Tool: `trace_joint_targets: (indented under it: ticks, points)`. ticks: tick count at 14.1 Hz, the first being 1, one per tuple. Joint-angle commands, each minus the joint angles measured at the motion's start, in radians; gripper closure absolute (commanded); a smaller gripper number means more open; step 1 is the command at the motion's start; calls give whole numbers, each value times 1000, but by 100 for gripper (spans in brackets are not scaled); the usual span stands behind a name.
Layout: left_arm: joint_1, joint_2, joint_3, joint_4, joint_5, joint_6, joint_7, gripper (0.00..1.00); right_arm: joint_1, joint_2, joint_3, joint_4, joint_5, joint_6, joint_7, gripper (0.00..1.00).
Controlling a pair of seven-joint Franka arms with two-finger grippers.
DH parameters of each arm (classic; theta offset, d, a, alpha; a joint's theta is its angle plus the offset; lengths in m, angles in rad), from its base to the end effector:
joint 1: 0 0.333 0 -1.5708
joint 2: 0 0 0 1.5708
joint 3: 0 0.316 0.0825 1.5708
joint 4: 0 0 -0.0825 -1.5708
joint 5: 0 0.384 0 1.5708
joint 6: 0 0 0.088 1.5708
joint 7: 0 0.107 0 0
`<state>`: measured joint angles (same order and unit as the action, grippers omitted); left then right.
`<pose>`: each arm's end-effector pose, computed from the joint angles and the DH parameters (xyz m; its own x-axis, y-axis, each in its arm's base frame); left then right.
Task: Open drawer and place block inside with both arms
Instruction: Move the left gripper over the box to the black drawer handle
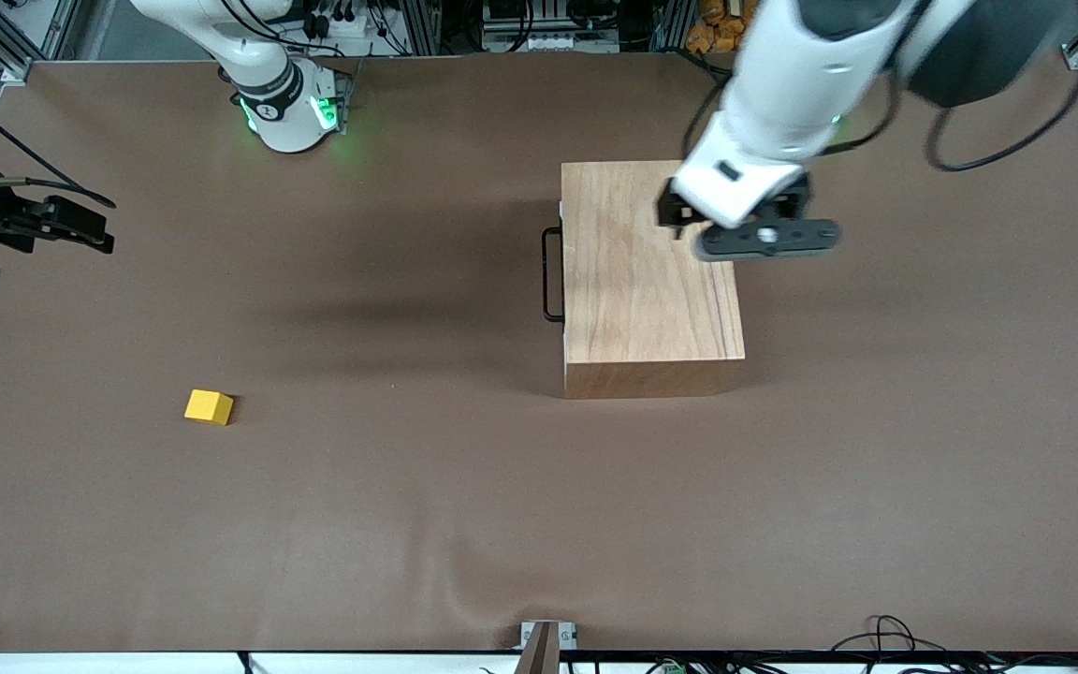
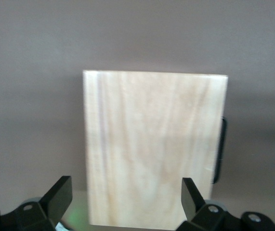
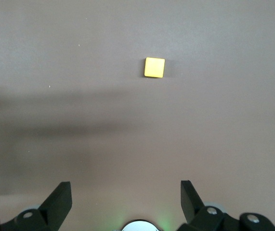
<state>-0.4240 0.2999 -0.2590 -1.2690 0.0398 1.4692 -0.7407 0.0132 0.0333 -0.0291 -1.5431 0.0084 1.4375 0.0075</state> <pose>0.5082 -0.3740 0.5835 0.9935 0.0688 -0.0907 0.0660 -0.9972 -0.0343 0.5497 -0.0075 0.6083 0.9901 -0.0222 -0.1385 -0.0234 -0.9997 -0.0064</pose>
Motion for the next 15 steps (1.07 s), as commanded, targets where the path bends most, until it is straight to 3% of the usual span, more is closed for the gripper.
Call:
trace_joint_targets:
  ticks: [1, 4, 7, 15]
  points:
    - [-128, 119, 49, 147, 20, -32, -113, 0, -7, -7, 6, -6, -18, 4, -6, 0]
    - [-324, 220, 200, 247, 20, -21, -166, 0, -4, -7, 6, -6, -18, 6, -4, 0]
    - [-537, 306, 380, 280, 17, 25, -261, 0, -7, -7, 6, -6, -18, 6, -4, 0]
    - [-656, 432, 405, 278, 5, 141, -342, 0, -6, -6, 6, -9, -18, 6, -6, 0]
